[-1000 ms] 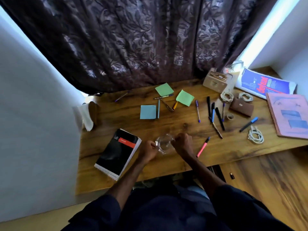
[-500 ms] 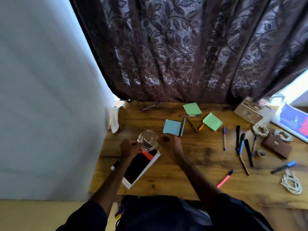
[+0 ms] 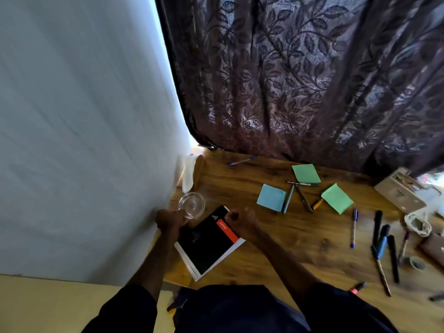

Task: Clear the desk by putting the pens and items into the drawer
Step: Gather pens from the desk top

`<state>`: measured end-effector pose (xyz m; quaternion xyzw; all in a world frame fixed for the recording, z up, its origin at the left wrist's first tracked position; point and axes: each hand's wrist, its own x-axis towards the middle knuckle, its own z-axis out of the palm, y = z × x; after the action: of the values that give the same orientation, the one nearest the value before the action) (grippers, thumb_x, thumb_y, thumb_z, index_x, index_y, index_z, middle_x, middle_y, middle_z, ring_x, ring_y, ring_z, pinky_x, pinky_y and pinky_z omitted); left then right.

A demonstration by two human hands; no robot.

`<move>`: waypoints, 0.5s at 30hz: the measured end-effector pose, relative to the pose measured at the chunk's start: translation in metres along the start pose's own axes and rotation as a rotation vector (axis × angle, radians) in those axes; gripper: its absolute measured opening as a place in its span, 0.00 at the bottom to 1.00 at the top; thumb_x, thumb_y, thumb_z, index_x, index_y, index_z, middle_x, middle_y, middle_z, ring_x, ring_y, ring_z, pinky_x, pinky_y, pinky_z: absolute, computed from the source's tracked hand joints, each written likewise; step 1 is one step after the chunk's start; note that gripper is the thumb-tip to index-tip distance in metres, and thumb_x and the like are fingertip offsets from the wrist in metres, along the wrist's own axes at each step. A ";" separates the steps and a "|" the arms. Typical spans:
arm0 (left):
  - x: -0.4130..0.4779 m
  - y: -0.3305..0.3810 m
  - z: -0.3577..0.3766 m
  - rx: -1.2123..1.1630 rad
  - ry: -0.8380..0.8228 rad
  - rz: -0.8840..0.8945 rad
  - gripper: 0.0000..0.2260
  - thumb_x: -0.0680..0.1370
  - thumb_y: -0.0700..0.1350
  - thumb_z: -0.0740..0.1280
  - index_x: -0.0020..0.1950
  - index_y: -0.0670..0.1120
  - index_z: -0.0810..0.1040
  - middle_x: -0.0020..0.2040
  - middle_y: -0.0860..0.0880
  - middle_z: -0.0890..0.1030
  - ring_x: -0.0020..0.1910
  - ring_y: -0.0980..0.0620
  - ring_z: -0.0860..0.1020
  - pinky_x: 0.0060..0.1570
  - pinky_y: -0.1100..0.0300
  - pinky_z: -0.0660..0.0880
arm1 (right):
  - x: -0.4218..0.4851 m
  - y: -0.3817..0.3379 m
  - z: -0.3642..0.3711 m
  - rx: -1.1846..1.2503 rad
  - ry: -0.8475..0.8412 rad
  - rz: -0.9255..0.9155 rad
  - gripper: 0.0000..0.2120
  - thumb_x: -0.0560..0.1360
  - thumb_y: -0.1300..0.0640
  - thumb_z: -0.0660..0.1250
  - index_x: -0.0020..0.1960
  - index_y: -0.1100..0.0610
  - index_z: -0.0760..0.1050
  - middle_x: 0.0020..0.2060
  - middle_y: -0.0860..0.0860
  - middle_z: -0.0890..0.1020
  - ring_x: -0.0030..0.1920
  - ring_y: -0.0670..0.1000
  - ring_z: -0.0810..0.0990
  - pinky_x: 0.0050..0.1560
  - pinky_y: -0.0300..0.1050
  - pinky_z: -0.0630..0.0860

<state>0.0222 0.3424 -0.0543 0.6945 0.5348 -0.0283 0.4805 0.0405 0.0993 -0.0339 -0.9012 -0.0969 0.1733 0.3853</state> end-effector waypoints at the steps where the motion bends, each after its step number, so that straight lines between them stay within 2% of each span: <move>1: 0.001 -0.002 0.001 -0.003 0.009 -0.015 0.24 0.61 0.48 0.82 0.51 0.35 0.84 0.42 0.43 0.87 0.40 0.46 0.86 0.37 0.51 0.84 | 0.003 0.002 0.000 0.003 -0.014 0.001 0.08 0.77 0.60 0.67 0.44 0.58 0.85 0.39 0.51 0.86 0.38 0.49 0.85 0.39 0.39 0.79; 3: -0.001 -0.004 0.003 0.008 0.009 -0.060 0.28 0.63 0.50 0.83 0.55 0.35 0.82 0.48 0.42 0.87 0.47 0.45 0.86 0.34 0.57 0.80 | 0.006 0.005 -0.002 0.001 -0.024 0.005 0.09 0.78 0.60 0.67 0.45 0.60 0.85 0.39 0.53 0.86 0.39 0.50 0.85 0.42 0.44 0.82; 5: -0.009 -0.002 0.002 -0.005 0.028 -0.079 0.28 0.65 0.50 0.83 0.57 0.35 0.81 0.52 0.41 0.85 0.51 0.44 0.84 0.36 0.57 0.77 | 0.008 0.008 -0.002 0.005 -0.027 0.014 0.09 0.78 0.60 0.66 0.45 0.60 0.84 0.40 0.54 0.86 0.39 0.51 0.86 0.41 0.44 0.82; 9: -0.005 -0.004 0.008 -0.062 0.044 -0.123 0.30 0.63 0.47 0.84 0.59 0.35 0.79 0.52 0.42 0.85 0.51 0.44 0.84 0.46 0.51 0.83 | 0.007 0.013 0.001 -0.004 -0.041 0.017 0.08 0.78 0.59 0.67 0.45 0.59 0.85 0.40 0.52 0.86 0.39 0.48 0.85 0.42 0.44 0.83; 11: 0.003 -0.007 0.011 -0.082 0.035 -0.132 0.28 0.64 0.45 0.83 0.58 0.34 0.79 0.51 0.43 0.86 0.49 0.44 0.85 0.45 0.51 0.83 | 0.005 0.017 0.004 0.003 -0.041 0.030 0.08 0.77 0.60 0.67 0.44 0.58 0.85 0.40 0.50 0.87 0.39 0.47 0.85 0.41 0.41 0.81; 13: 0.007 -0.015 0.016 -0.112 0.021 -0.107 0.21 0.66 0.45 0.81 0.52 0.33 0.81 0.45 0.43 0.87 0.43 0.46 0.86 0.42 0.52 0.84 | 0.003 0.020 0.006 -0.001 -0.046 0.046 0.08 0.77 0.61 0.67 0.45 0.58 0.85 0.41 0.50 0.87 0.41 0.48 0.85 0.39 0.34 0.77; 15: 0.007 -0.026 0.023 -0.109 0.059 0.009 0.15 0.69 0.48 0.77 0.45 0.36 0.84 0.38 0.44 0.86 0.37 0.47 0.86 0.41 0.50 0.84 | 0.002 0.023 0.004 0.002 -0.024 0.064 0.08 0.78 0.60 0.67 0.47 0.59 0.86 0.42 0.50 0.87 0.42 0.47 0.85 0.37 0.28 0.73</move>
<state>0.0157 0.3308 -0.0872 0.6701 0.5464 0.0235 0.5019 0.0420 0.0870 -0.0545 -0.9013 -0.0724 0.1963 0.3794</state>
